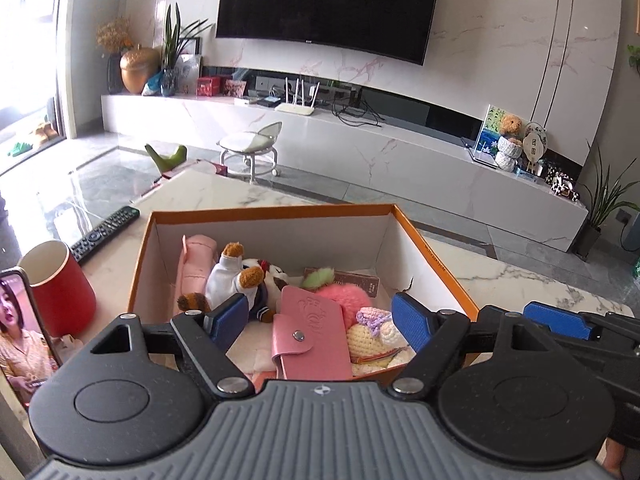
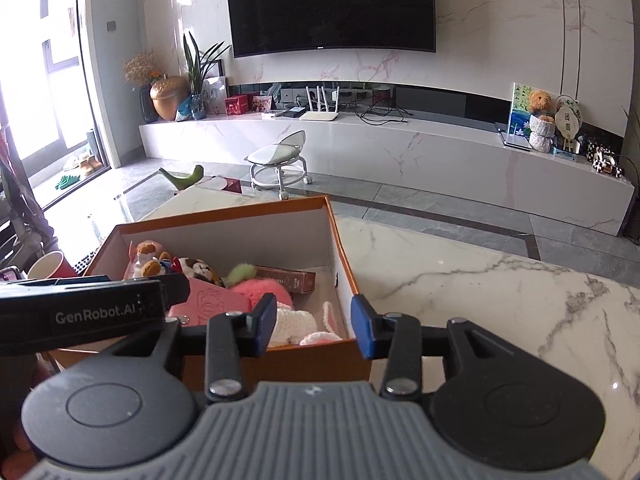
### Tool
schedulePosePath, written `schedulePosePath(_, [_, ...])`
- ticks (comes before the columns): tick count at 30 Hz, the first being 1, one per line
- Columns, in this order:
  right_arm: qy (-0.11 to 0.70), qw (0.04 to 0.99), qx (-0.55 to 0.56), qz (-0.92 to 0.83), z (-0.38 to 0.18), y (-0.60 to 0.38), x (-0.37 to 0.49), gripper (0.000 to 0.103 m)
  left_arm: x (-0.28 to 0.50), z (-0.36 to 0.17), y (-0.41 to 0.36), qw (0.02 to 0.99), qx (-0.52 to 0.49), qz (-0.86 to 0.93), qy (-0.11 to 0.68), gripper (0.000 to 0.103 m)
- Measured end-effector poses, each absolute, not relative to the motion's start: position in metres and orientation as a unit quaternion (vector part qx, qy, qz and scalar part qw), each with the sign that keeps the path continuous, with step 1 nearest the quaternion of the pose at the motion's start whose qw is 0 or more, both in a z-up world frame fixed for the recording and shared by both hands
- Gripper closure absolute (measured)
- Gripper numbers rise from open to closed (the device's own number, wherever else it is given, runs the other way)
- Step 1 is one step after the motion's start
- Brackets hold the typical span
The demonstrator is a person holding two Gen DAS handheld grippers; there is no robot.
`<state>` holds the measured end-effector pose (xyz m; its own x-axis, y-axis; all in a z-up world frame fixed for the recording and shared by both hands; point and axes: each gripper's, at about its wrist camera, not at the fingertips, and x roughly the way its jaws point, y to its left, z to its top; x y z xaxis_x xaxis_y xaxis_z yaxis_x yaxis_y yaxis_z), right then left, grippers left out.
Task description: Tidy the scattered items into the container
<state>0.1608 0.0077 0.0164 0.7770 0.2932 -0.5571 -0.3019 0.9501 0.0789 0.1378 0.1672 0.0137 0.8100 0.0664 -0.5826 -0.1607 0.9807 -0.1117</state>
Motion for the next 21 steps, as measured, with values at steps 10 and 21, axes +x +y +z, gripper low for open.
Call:
schedulePosePath(10, [0.298,0.946,0.05,0.116,0.037,-0.01,0.105,0.046,0.081,0.044,0.147,0.965,-0.034,0.073,0.248,0.01])
schedulePosePath(21, [0.28,0.952,0.076,0.094,0.049,-0.026,0.048,0.039,0.03,0.057,0.124,0.972,-0.004,0.085,0.221,0.008])
